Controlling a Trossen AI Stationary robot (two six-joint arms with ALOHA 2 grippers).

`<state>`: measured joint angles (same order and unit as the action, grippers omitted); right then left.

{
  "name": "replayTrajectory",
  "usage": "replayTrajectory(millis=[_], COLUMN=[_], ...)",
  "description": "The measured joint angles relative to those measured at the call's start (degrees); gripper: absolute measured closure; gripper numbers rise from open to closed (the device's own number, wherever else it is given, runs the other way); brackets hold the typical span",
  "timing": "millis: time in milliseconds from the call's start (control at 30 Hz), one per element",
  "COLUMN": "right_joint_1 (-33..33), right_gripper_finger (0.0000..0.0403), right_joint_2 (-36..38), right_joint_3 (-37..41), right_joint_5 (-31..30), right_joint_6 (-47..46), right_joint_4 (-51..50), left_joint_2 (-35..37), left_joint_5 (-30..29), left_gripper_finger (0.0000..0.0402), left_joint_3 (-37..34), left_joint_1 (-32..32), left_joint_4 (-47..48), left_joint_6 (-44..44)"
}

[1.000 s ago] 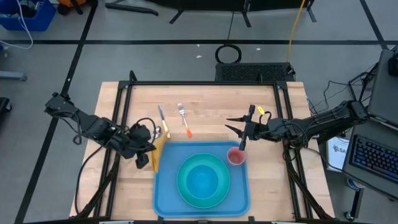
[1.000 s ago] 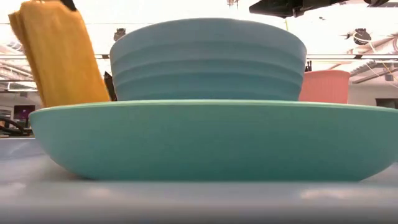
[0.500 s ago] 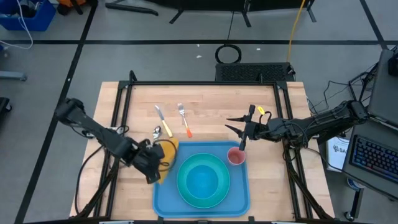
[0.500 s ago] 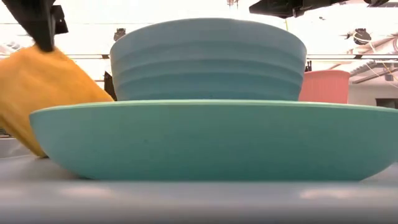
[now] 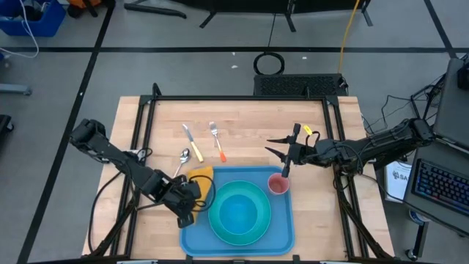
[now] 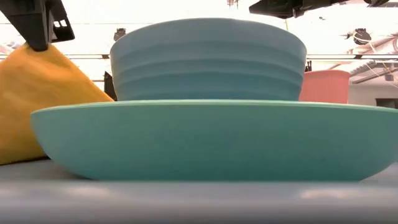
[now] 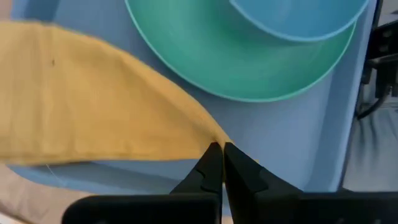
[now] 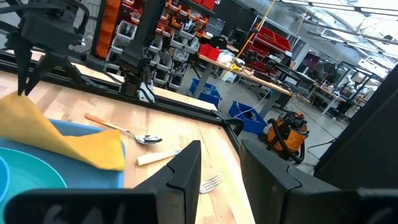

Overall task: Set up tray
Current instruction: Put the yellow napkin to the left of the blue plate

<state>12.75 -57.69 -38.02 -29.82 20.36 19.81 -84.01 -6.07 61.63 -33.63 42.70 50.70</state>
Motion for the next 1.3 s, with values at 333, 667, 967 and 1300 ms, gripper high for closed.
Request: replayTrajectory(millis=[333, 667, 967, 1300], right_joint_1=[-0.02, 0.00, 0.00, -0.02], right_gripper_finger=[0.0303, 0.0303, 0.0303, 0.0303], right_joint_2=[-0.02, -0.02, -0.02, -0.02], right_joint_3=[0.00, 0.00, 0.00, 0.00], right_joint_5=[0.04, 0.07, 0.07, 0.07], right_joint_6=[0.02, 0.00, 0.00, -0.20], right_joint_4=[0.02, 0.00, 0.00, 0.00], left_joint_2=[0.00, 0.00, 0.00, 0.04], left_joint_5=[1.95, 0.86, -0.76, -5.51], left_gripper_finger=[0.0397, 0.0360, 0.0356, 0.0355], left_joint_3=[-0.02, 0.00, -0.01, -5.78], left_joint_1=[-1.01, -1.05, -1.13, -0.02], left_joint_4=[-5.82, -7.80, -7.28, -5.81], left_joint_6=[0.58, 0.52, 0.11, 5.31])
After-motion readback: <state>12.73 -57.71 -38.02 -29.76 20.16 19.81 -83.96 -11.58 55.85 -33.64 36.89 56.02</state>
